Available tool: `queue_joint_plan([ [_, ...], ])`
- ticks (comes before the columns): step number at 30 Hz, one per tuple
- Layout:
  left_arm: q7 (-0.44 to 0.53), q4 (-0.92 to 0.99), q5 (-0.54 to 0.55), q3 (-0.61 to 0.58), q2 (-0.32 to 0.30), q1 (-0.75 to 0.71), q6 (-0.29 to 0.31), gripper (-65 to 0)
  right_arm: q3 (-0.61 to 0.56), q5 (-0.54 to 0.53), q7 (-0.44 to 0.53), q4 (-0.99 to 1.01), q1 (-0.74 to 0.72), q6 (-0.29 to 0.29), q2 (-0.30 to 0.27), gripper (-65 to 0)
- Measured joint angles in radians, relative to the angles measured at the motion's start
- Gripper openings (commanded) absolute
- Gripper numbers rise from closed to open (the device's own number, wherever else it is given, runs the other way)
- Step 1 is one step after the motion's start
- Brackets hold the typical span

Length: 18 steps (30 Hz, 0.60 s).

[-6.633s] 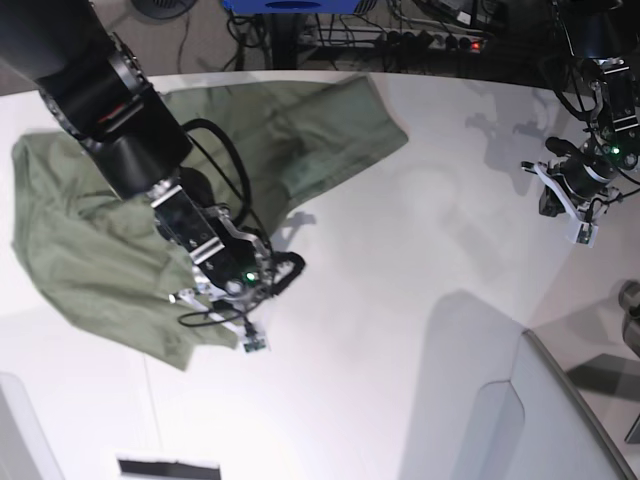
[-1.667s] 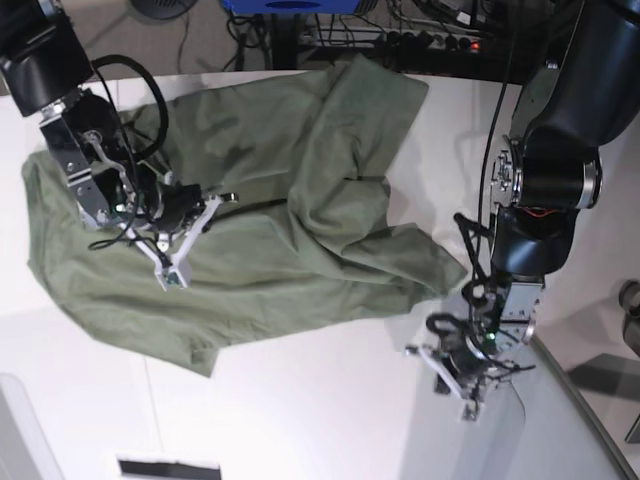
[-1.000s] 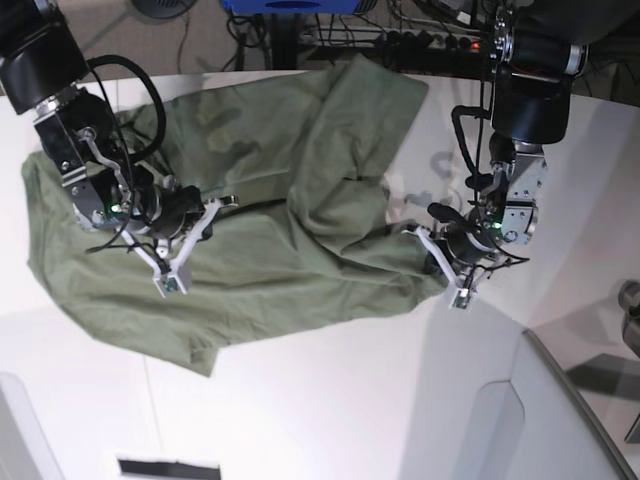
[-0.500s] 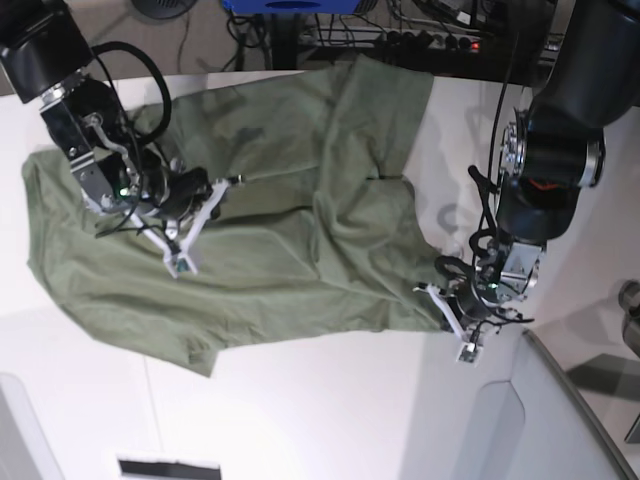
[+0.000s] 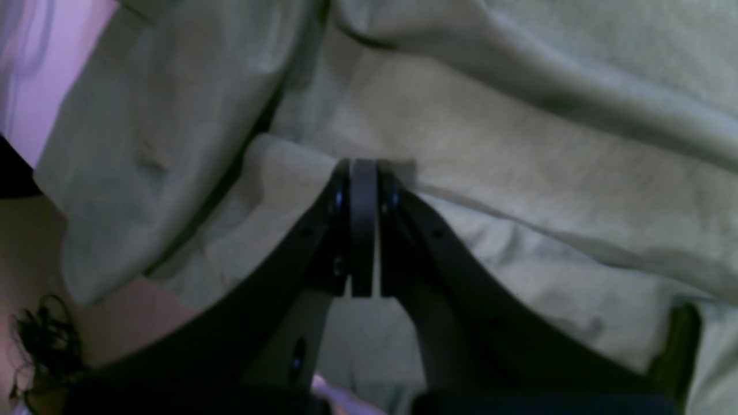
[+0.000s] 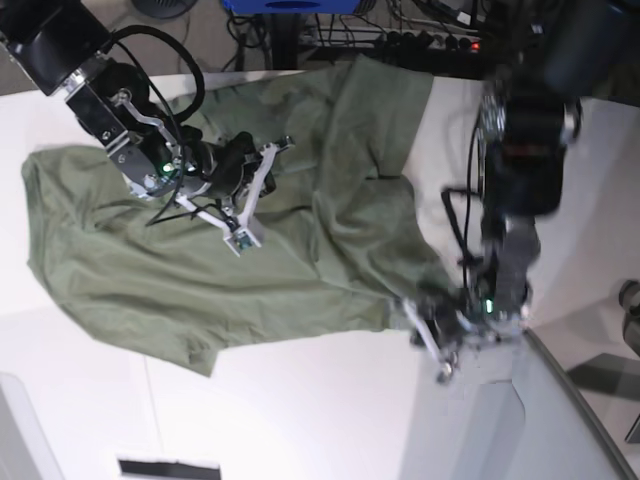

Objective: Layout the t-shirt on the table in an organized manner, then fold the t-shirt properly
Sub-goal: 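Pull the held edges apart with both grippers to spread the shirt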

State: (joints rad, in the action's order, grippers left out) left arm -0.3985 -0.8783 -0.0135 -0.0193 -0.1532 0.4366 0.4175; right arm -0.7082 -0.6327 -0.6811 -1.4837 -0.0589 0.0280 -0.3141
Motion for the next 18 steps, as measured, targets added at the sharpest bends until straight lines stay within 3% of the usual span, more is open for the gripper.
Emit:
queue_joint_plan([
  [4,-0.157,-0.368,0.015,-0.003,0.005,-0.272,-0.001,-65.0,0.034,-0.004,0.0,0.066,0.005,-0.003,-0.001,-63.5],
  [7,-0.16,-0.532,0.036,0.0,0.011,-0.388,0.002,-65.0,0.063,0.006,0.006,0.086,0.005,0.006,-0.008,-63.5],
  [14,-0.17,-0.643,0.034,-0.097,0.013,-0.601,0.006,-65.0,0.107,0.0,0.006,0.085,0.004,0.0,0.0,-63.5],
  [18,-0.164,-0.644,0.028,-0.098,0.018,-0.631,0.003,-65.0,0.124,0.004,0.006,0.085,0.002,0.001,-0.007,-63.5],
])
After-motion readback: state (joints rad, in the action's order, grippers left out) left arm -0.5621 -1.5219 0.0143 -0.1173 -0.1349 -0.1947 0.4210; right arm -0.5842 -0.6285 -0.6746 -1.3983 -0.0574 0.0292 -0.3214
